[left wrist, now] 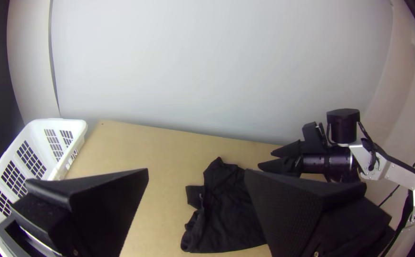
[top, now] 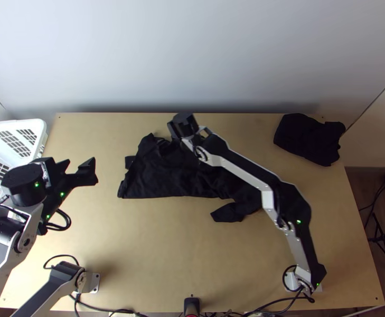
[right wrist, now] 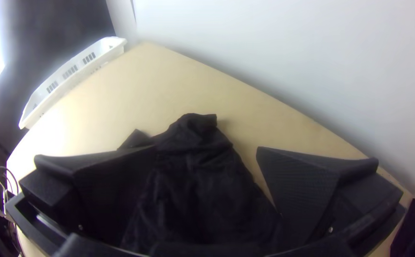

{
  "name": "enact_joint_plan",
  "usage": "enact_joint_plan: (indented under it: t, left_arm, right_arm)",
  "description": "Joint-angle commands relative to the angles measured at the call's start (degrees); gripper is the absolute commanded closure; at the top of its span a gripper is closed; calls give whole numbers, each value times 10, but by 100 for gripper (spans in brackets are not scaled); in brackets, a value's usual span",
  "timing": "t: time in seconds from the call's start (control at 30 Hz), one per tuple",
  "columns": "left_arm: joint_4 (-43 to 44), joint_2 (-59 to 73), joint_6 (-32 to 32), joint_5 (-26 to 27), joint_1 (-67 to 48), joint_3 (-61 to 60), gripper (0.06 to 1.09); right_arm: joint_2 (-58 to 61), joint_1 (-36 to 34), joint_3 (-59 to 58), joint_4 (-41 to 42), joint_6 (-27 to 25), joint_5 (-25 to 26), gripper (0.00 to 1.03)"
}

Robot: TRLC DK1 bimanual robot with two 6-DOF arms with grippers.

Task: Fold the t-shirt

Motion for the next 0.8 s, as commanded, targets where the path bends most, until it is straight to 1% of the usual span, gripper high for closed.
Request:
enact_joint_plan:
  t: [0.0, 0.07, 0.13, 0.27, 0.43, 0.6, 0.77]
  left_arm:
    - [-6, -26, -8, 11, 9, -31, 10]
    - [-18, -35, -10, 16, 13, -35, 10]
    - [-36, -46, -10, 19, 17, -38, 10]
    - [-56, -76, -12, 23, 18, -59, 10]
    - [-57, -86, -12, 23, 26, -64, 10]
    - [-57, -86, -11, 23, 26, -61, 10]
    - [-54, -88, -9, 23, 31, -66, 10]
  right_arm:
    - [103, 4, 121, -43, 7, -4, 5]
    - [135, 3, 171, -66, 20, -10, 5]
    - [154, 3, 194, -69, 27, -22, 5]
    - [176, 9, 208, -51, 27, -30, 5]
    - [207, 17, 227, -47, 25, -44, 5]
    - [222, 21, 230, -46, 22, -45, 5]
    - [233, 15, 236, -47, 6, -44, 5]
